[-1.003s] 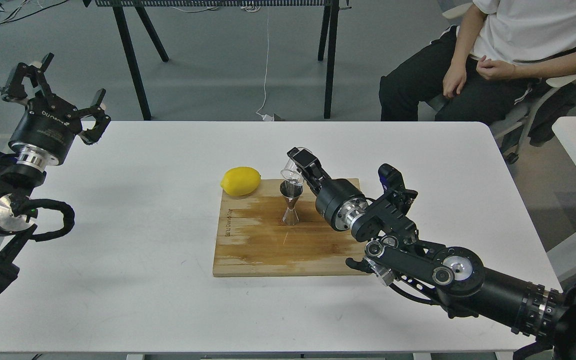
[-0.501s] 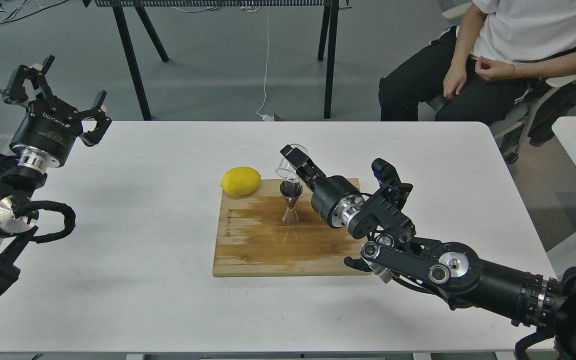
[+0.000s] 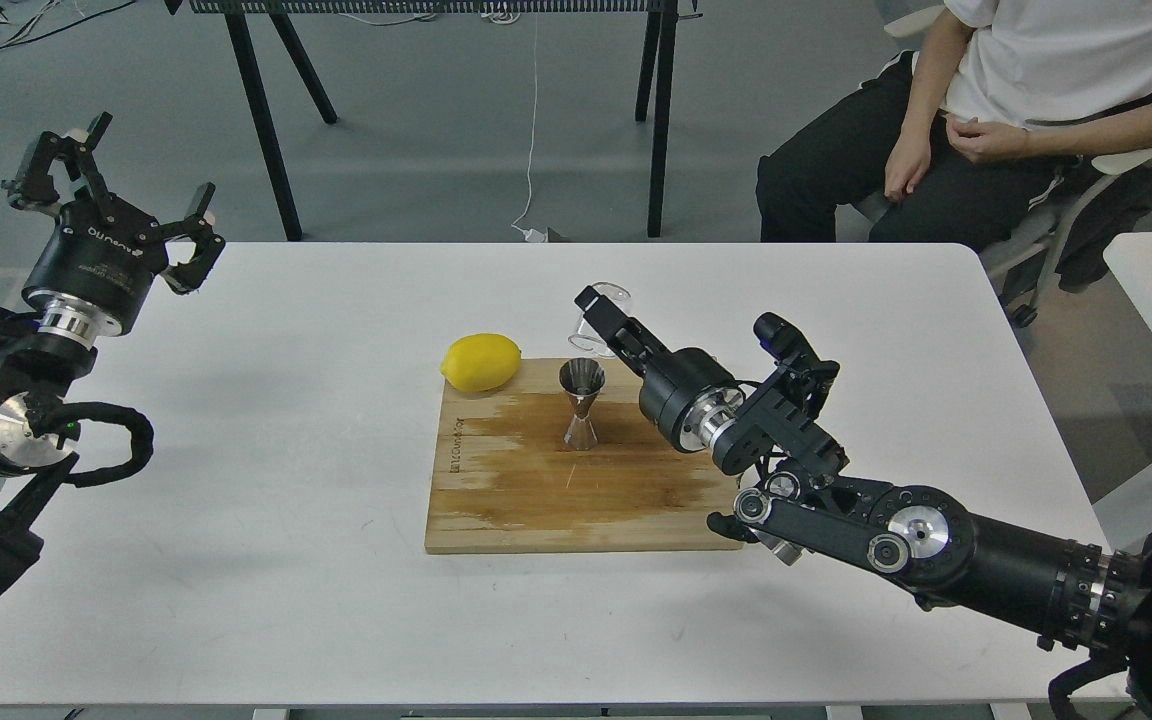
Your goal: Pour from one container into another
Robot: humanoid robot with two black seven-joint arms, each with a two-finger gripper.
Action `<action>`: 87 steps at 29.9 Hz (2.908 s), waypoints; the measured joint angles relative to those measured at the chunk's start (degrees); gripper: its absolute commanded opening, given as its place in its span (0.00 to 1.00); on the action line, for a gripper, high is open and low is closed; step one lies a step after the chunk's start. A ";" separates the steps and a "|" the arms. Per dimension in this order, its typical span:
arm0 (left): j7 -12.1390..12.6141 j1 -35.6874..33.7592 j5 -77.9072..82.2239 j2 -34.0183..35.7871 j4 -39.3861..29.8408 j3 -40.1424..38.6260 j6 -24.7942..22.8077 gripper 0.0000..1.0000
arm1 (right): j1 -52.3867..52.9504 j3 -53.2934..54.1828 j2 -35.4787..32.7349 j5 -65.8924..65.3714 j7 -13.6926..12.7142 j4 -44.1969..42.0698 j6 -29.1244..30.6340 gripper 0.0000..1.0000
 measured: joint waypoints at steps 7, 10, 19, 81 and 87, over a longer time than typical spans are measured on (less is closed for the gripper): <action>0.01 -0.05 0.00 0.08 0.00 -0.03 0.01 1.00 | 0.00 -2.12 0.32 -1.76 1.42 -1.82 -0.31 0.29; 0.02 -0.05 0.00 0.08 0.00 -0.03 0.03 1.00 | -0.02 -1.73 0.17 -1.23 1.60 -1.94 -0.53 0.29; 0.03 -0.05 0.00 0.31 0.04 -0.04 -0.03 1.00 | -1.82 6.04 -2.42 17.43 0.24 5.72 0.44 0.29; 0.12 1.10 0.10 0.30 0.00 0.24 -0.23 1.00 | -27.19 58.77 -1.62 85.68 -10.97 -29.37 34.23 0.77; 0.20 1.09 0.11 0.31 0.00 0.24 -0.16 1.00 | -26.89 58.38 -1.62 85.68 -10.89 -29.60 34.93 0.71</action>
